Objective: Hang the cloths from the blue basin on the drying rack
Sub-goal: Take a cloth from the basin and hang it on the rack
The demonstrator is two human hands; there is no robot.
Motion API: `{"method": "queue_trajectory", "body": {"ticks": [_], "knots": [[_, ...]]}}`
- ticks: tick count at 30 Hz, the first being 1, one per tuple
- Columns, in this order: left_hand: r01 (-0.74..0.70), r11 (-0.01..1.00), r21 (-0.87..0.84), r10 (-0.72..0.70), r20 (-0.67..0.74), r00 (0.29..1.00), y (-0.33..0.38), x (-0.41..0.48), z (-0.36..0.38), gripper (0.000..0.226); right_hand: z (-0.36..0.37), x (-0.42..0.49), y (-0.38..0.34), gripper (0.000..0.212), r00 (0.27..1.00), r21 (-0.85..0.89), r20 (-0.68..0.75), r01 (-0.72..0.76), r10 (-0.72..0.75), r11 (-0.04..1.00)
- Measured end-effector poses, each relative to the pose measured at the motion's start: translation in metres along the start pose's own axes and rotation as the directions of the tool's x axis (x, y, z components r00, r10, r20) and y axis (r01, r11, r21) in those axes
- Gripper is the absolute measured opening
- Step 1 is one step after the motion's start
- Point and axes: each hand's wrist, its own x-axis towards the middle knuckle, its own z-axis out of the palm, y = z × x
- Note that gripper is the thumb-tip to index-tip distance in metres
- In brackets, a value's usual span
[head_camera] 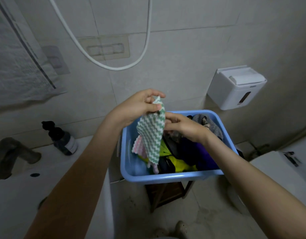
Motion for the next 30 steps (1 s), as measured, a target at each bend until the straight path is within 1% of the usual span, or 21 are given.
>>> {"method": "queue_trajectory", "body": {"ticks": [4,6,8,10,13,14,17,20,24,26,27,29,30], "knots": [[-0.006,1.0,0.002,0.006,0.074,0.997,0.004,0.002,0.019,0.032,0.002,-0.016,0.001,0.058,0.987,0.102,-0.161,0.005,0.011,0.995],[-0.037,0.999,0.01,0.036,0.133,0.991,0.012,0.003,0.029,0.033,0.0,-0.028,0.002,0.06,0.978,0.093,-0.21,0.028,-0.008,0.995],[-0.081,0.996,0.04,0.072,0.193,0.979,0.021,0.005,0.039,0.033,-0.003,-0.042,0.003,0.049,0.965,0.078,-0.263,0.045,-0.023,0.996],[-0.105,0.993,0.056,0.088,0.244,0.966,0.03,0.008,0.051,0.032,-0.009,-0.059,0.006,0.035,0.938,0.066,-0.345,0.051,-0.026,0.997],[-0.131,0.986,0.099,0.104,0.237,0.966,0.034,0.019,0.068,0.03,-0.015,-0.081,0.009,0.007,0.888,0.003,-0.458,0.048,-0.041,0.999],[-0.133,0.982,0.132,0.102,0.222,0.97,0.032,0.023,0.071,0.028,-0.016,-0.085,0.01,0.004,0.873,-0.012,-0.487,0.031,-0.033,0.999],[-0.119,0.961,0.249,0.081,0.157,0.984,0.027,0.03,0.081,0.025,-0.016,-0.096,0.015,0.018,0.835,-0.078,-0.55,-0.026,-0.022,0.997],[-0.079,0.951,0.3,0.048,0.109,0.993,0.026,0.029,0.088,0.025,-0.018,-0.108,0.02,0.018,0.787,-0.127,-0.617,-0.068,-0.025,0.99],[-0.069,0.946,0.317,0.035,0.11,0.993,0.024,0.023,0.09,0.039,-0.02,-0.112,0.021,0.021,0.742,-0.098,-0.67,-0.057,-0.024,0.994],[-0.055,0.929,0.366,0.022,0.094,0.995,0.022,0.018,0.087,0.047,-0.02,-0.11,0.021,0.018,0.751,-0.095,-0.659,-0.036,-0.036,0.995],[-0.043,0.917,0.397,0.015,0.075,0.997,0.021,0.016,0.085,0.053,-0.02,-0.109,0.018,0.023,0.767,-0.123,-0.639,-0.03,-0.056,0.992],[-0.003,0.879,0.477,-0.008,0.021,1.0,0.021,0.013,0.081,0.058,-0.021,-0.105,0.011,0.053,0.81,-0.203,-0.581,-0.051,-0.078,0.978],[0.017,0.854,0.521,-0.016,-0.007,1.0,0.021,0.011,0.077,0.054,-0.021,-0.102,0.006,0.063,0.831,-0.228,-0.552,-0.068,-0.071,0.971]]}}
